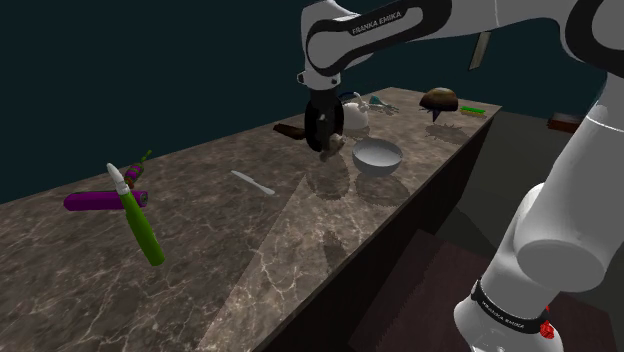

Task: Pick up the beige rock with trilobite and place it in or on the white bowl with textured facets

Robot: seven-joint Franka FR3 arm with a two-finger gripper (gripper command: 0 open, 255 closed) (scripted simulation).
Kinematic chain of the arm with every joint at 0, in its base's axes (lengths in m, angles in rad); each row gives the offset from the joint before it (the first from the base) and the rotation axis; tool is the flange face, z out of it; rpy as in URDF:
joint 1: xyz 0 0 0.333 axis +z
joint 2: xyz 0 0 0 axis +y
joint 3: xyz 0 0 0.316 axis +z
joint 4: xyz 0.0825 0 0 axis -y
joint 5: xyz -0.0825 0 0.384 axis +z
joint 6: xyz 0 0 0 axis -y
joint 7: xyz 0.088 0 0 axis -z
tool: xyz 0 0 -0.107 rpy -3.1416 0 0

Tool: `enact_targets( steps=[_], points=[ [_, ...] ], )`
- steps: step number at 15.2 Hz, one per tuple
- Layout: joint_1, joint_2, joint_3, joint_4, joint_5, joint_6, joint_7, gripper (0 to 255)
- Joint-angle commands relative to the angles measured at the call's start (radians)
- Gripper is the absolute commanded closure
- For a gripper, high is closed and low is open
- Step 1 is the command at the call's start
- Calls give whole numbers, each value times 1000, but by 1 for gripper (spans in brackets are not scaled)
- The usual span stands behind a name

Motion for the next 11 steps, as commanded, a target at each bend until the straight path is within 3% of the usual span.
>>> enact_targets(
  steps=[1,11],
  points=[
    [-20,-7,-22,-6,-4,3,-42,255],
    [-135,13,-149,15,-20,32,-277,255]
  ],
)
